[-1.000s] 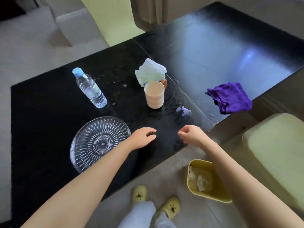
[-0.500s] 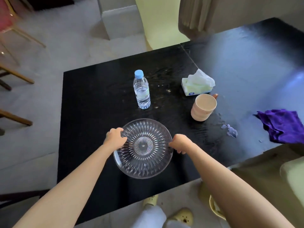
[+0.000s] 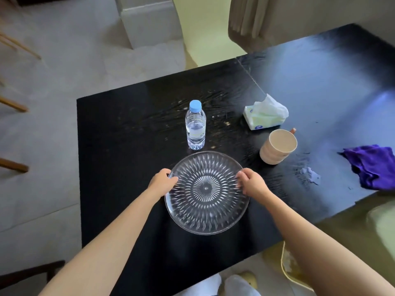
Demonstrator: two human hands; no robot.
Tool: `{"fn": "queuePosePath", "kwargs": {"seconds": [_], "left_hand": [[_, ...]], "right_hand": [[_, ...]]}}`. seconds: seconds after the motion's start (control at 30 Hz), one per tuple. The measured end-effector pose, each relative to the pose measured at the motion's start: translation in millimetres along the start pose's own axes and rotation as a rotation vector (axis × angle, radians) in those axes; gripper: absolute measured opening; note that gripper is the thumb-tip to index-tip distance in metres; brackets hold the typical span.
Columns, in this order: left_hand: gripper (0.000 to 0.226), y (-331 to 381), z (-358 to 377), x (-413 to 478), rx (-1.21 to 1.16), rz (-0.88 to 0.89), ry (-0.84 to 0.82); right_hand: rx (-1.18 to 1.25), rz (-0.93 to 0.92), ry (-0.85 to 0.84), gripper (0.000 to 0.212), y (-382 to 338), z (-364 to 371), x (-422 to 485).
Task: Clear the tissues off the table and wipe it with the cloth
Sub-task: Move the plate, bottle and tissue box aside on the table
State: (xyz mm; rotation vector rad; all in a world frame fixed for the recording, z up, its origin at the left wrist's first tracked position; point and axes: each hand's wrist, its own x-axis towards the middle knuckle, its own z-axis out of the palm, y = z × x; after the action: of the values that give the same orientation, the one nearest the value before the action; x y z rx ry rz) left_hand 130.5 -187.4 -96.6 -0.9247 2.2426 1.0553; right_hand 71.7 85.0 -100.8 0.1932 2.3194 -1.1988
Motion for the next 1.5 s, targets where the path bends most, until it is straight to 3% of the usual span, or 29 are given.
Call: {"fn": "queuePosePath", "kwargs": {"seconds": [0.1, 0.23, 0.33, 0.5, 0.6, 0.8, 1.03, 1.27, 1.4, 1.5], "left_hand": [[0.069, 36.1, -15.9, 7.8, -0.023, 0.071, -0.02], [0.093, 106.6, -45.4, 15.1, -0.209, 0.322, 0.069], [0.08, 148.5, -52.2, 21.2, -0.301, 0.448, -0.002], [0.076, 170.4, -43.7, 32.0, -0.26, 0.388, 0.023], [0.072, 187.8, -32.0, 25.8, -0.232, 0.435, 0.049], [0.074, 204.3, -52.2, 16.1, -0.246, 0.452, 0.026], [0.062, 300.1, -40.8, -14.7, -0.285, 0.662, -0.004], [0.063, 424.3, 12.5, -10.4, -0.326, 0.654, -0.036], [0.046, 490.9, 57.7, -3.2, -0.342, 0.67, -0.044], [0.046, 528.4, 93.1, 9.8, -0.324, 0.662, -0.054]], "right_hand": [[0.078, -0.06, 0.089, 0.024, -8.2, -21.5, -6.7], [0.186, -0.065, 0.16, 0.025, -23.0, -51.7, -11.9], [0.222, -0.087, 0.178, 0.029, -32.1, -72.1, -12.2], [0.303, -0.102, 0.23, 0.03, -39.1, -104.5, -15.5], [0.326, -0.099, 0.32, 0.025, -39.2, -139.5, -22.5], [0.48, -0.113, 0.343, 0.027, -52.8, -175.7, -24.9], [0.693, -0.105, 0.46, 0.029, -38.7, -262.7, -4.7], [0.728, -0.111, 0.555, 0.027, -15.4, -376.4, 62.5], [0.741, -0.078, 0.624, 0.025, 0.2, -434.5, 107.1], [0.77, -0.002, 0.663, 0.02, 11.2, -469.6, 137.1]]}}
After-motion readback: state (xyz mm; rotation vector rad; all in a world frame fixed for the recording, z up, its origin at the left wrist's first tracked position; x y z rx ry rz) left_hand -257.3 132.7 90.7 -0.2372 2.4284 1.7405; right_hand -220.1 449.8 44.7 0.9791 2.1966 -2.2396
